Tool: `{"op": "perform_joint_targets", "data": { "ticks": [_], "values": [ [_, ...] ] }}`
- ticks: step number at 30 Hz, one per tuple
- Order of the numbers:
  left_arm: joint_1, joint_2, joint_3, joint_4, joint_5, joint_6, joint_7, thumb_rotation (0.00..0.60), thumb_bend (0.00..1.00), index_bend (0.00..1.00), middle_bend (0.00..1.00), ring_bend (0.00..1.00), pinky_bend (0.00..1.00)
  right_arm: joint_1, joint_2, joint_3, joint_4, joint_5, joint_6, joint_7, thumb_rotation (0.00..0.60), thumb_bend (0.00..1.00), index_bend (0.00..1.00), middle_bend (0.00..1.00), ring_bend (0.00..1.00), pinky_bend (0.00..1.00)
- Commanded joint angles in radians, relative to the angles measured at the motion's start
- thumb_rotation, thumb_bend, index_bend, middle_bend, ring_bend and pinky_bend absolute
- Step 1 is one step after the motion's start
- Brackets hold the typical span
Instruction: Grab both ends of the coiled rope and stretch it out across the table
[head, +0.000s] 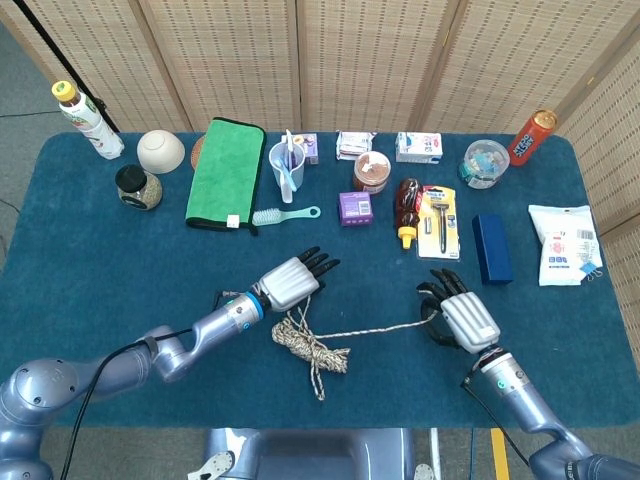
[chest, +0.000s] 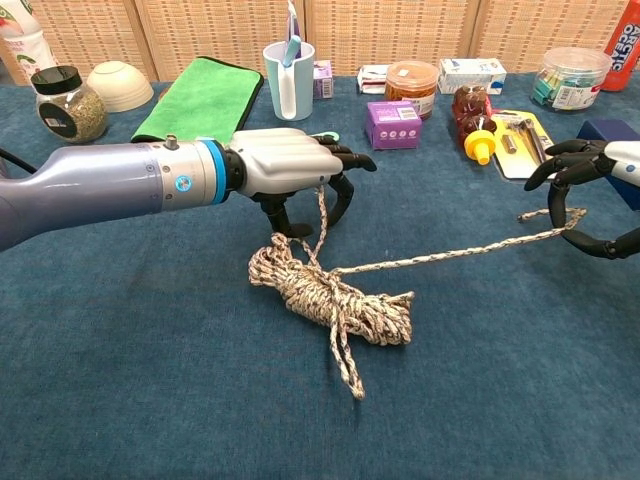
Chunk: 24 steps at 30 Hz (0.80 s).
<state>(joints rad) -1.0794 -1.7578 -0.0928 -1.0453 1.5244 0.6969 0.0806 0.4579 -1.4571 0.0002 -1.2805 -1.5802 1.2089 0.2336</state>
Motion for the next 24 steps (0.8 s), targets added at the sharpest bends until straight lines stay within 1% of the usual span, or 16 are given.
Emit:
{"op": "perform_joint_targets", "data": {
  "ticks": [1,15,24],
  "values": [
    [-0.005,-0.009,0.000,0.010,-0.003,-0.001,-0.003,0.600,0.38,0.45,0.00,0.00,0.00,-0.001,0.001,0.001,0.001,0.001,-0.001,0.000,0.600,0.51,0.64,0.25,0.02,0.00],
    [-0.016,-0.026,0.015,0.048,-0.007,-0.008,-0.023,0.600,0.38,0.46,0.00,0.00,0.00,-0.002,-0.002,0.003,0.007,0.006,-0.010,0.000,0.600,0.51,0.64,0.25,0.02,0.00],
    [-0.017,-0.042,0.020,0.070,-0.010,0.000,-0.031,0.600,0.38,0.52,0.00,0.00,0.00,-0.002,-0.006,0.004,0.014,0.008,-0.016,0.002,0.600,0.51,0.64,0.25,0.03,0.00]
  ]
}}
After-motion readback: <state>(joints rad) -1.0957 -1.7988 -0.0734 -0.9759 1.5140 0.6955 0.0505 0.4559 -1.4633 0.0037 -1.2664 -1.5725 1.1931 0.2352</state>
